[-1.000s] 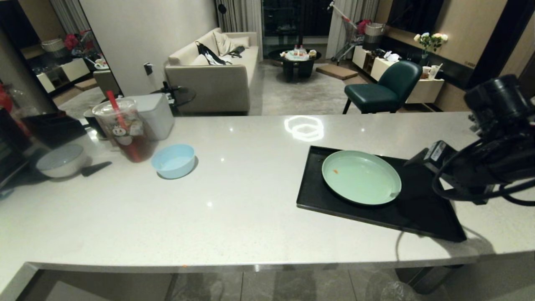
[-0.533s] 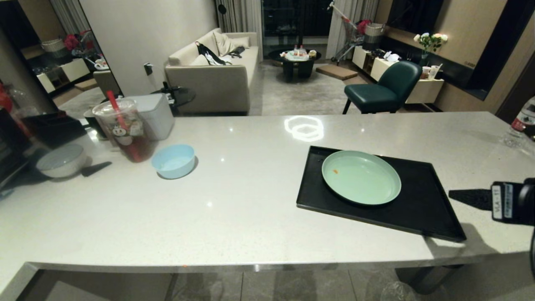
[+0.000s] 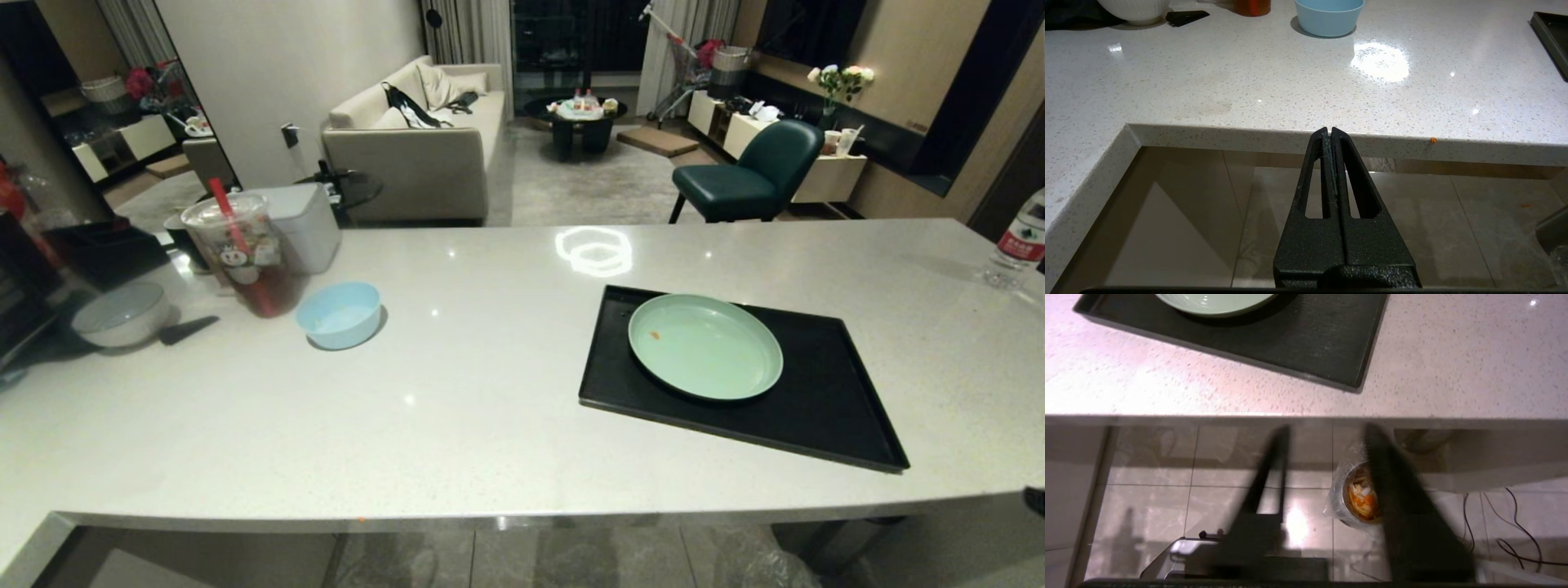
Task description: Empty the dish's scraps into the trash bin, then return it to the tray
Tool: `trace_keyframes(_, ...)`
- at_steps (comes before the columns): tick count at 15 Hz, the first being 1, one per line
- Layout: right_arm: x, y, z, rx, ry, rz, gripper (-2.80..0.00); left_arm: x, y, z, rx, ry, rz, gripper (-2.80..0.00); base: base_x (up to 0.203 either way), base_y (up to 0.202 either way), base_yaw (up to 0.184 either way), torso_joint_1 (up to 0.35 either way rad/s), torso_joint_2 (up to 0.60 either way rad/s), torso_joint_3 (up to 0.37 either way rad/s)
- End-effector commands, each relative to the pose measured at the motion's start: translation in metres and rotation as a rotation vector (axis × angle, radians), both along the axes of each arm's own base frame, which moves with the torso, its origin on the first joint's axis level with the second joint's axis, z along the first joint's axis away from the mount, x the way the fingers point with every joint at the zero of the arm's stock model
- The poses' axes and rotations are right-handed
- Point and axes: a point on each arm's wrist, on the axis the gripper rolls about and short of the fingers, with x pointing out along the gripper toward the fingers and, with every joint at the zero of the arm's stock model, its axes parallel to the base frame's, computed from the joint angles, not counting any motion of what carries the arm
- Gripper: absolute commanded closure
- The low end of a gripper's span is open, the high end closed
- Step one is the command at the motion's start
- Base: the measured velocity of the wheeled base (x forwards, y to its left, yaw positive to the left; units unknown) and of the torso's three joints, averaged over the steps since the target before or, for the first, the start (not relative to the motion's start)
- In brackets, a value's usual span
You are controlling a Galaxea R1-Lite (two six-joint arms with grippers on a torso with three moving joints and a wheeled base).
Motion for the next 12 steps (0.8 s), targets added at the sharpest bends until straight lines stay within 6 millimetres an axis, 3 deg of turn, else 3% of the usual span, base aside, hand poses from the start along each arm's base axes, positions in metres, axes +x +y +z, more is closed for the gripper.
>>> trace_keyframes(1, -0.028, -0.007, -0.014, 0.025, -0.086, 0.005, 0.00, 0.000, 0.000, 0.000, -0.001, 0.001, 0.000, 0.00, 0.000, 0.000, 0.000, 0.000, 0.00, 0.000)
trace_keyframes(5, -0.040, -0.010, -0.052, 0.030, -0.102, -0.091, 0.00, 0.000, 0.000, 0.000, -0.001, 0.001, -0.001, 0.00, 0.000, 0.000, 0.000, 0.000, 0.00, 0.000)
trace_keyframes(10, -0.048, -0.008, -0.102, -0.010, -0.266, -0.110, 0.00, 0.000, 0.000, 0.000, -0.001, 0.001, 0.000, 0.00, 0.000, 0.000, 0.000, 0.000, 0.00, 0.000)
trace_keyframes(12, -0.049, -0.008, -0.103, -0.023, -0.299, -0.110, 0.00, 0.000, 0.000, 0.000, -0.001, 0.001, 0.000, 0.00, 0.000, 0.000, 0.000, 0.000, 0.00, 0.000)
